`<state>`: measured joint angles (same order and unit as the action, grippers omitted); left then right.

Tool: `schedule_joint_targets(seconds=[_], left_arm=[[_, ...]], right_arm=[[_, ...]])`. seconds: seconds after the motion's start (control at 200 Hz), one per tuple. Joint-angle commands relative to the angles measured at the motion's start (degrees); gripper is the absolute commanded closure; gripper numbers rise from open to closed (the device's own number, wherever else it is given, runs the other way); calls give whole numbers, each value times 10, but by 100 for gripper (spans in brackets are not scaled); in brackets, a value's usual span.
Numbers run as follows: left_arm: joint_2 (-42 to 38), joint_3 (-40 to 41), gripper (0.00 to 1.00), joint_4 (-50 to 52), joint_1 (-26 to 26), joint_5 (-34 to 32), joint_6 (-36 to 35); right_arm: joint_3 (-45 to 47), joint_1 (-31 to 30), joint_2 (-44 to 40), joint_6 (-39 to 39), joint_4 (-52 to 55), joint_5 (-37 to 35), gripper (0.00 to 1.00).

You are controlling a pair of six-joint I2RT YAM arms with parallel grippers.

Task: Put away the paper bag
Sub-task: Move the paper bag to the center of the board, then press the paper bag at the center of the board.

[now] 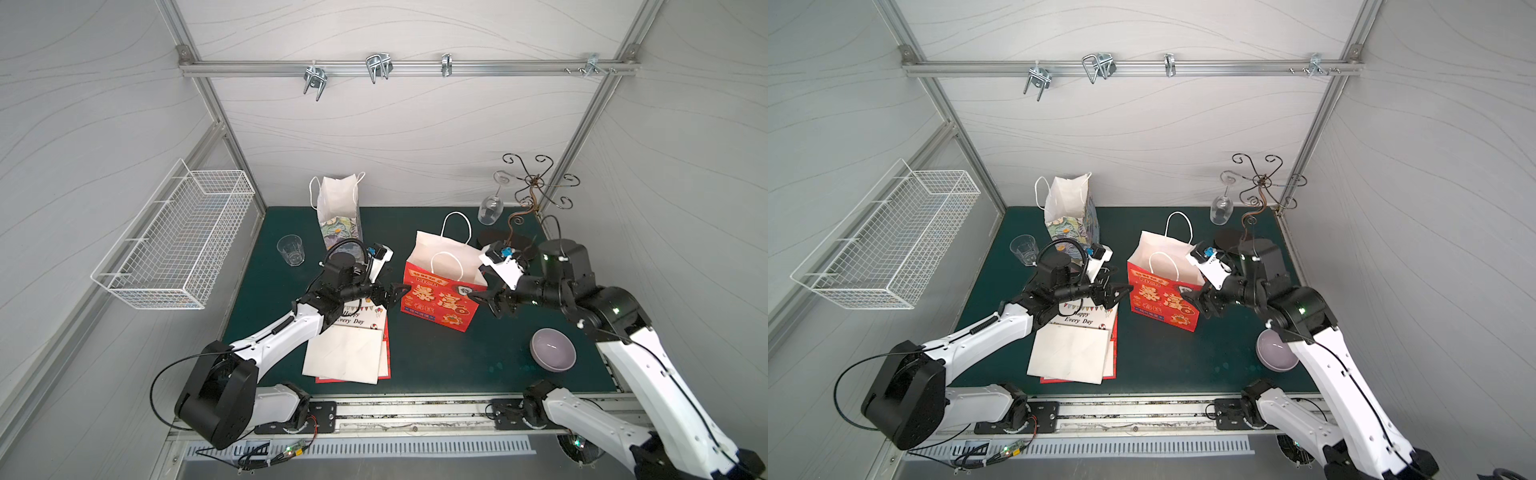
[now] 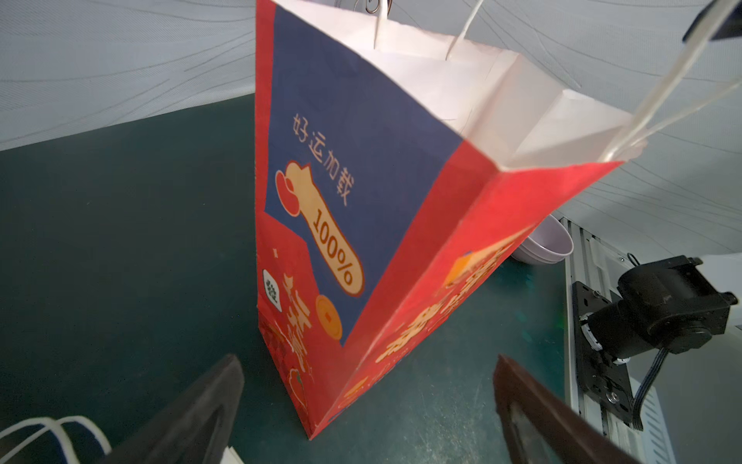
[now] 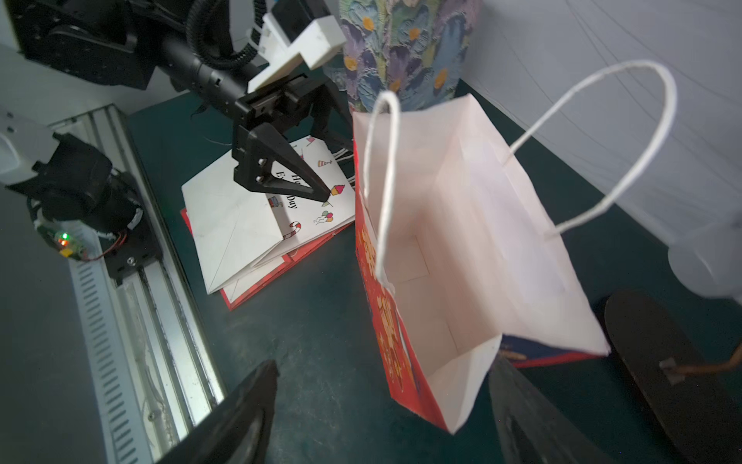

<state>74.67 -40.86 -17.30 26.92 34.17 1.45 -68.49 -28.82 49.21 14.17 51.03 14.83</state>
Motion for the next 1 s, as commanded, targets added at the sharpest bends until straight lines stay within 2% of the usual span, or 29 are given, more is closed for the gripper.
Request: schedule_joint_targets(seconds=[0.0, 0.045, 0.13, 0.265, 0.34, 0.455, 0.64, 0.815, 0.996], left_arm=[[14, -34, 1, -56, -2, 12, -15], [20, -36, 1, -57, -2, 16, -16], [33, -40, 1, -61, -3, 21, -17], [53, -51, 1, -64, -3, 33, -15], [63, -57, 3, -64, -3, 45, -11], [71, -58, 5, -95, -3, 65, -7], [71, -53, 8, -107, -3, 93, -13], [71, -39, 19, -134, -3, 121, 7], [69, -17, 27, -184, -3, 145, 58]], right_arm=[[53, 5, -39, -152, -4, -92, 13], [79, 10, -56, -176, -15, -102, 11], [132, 27, -70, -190, -60, -73, 11], [203, 81, -60, -198, -166, 32, 12], [236, 125, -45, -203, -235, 109, 17], [263, 160, -14, -168, -307, 223, 24], [266, 171, 6, -88, -341, 342, 30], [280, 172, 4, -52, -366, 379, 32], [280, 176, 18, 18, -375, 376, 31]])
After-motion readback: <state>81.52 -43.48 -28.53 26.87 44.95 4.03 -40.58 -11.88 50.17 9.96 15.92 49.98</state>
